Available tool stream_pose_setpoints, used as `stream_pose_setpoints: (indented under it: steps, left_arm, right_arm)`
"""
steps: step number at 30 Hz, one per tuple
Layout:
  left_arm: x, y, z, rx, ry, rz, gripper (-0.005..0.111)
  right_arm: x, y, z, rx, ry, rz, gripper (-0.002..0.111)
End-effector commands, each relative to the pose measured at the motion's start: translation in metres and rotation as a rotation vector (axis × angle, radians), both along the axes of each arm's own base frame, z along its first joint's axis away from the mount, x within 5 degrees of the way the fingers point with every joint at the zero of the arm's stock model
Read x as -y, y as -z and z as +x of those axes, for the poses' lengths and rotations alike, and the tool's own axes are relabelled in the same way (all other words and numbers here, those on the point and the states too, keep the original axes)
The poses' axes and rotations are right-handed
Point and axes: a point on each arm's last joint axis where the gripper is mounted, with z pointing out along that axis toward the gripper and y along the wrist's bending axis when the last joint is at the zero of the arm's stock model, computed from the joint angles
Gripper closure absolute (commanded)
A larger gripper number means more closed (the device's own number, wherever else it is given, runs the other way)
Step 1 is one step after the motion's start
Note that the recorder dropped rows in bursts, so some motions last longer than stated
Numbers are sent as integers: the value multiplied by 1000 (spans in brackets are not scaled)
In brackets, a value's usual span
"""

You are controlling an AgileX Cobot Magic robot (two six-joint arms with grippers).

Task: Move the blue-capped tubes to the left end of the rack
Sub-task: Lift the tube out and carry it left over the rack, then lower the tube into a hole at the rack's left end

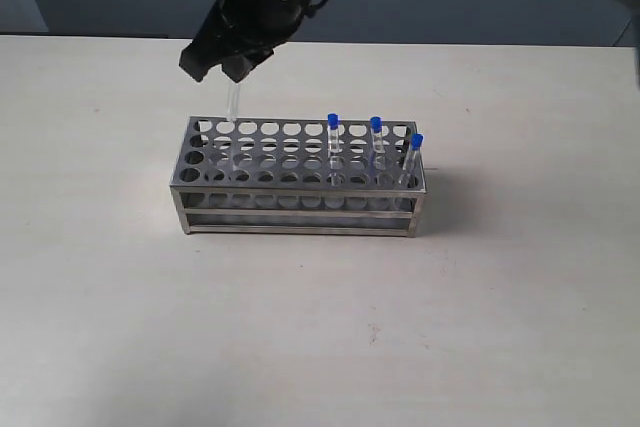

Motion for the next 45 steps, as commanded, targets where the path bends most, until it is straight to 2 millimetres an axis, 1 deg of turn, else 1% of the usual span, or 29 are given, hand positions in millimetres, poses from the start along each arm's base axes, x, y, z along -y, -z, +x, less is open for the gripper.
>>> stream_pose_setpoints:
  steps: [1,6,8,18,24,27,33,37,41,45]
  left_arm:
    - [1,-2,0,5,6,-9,106]
    - [1,-2,0,5,6,-9,106]
    - [1,-2,0,5,6,-9,106]
    - [1,-2,0,5,6,-9,106]
    - [1,-2,0,5,6,-9,106]
    - [1,-2,0,5,6,-9,106]
    - [1,-2,0,5,6,-9,106]
    - [1,-2,0,5,6,-9,106]
    - [1,-2,0,8,7,-5,106]
    - [1,-2,0,8,7,-5,106]
  right_arm:
    - [-16,2,16,21,-12,-18,109]
    - [-29,8,24,18,-17,19,109]
    - [-32,14,26,9,-18,16,109]
    - [-40,38,30,-20,-17,6,109]
    - [-41,45,30,-47,-18,-2,109]
    - [-41,45,28,-64,-21,-2,109]
    - [-39,35,26,-61,-8,13,109]
    - [-36,23,24,-40,-5,26,109]
    - [-32,5,21,-25,8,55,109]
    - [-31,-2,19,-37,29,79,109]
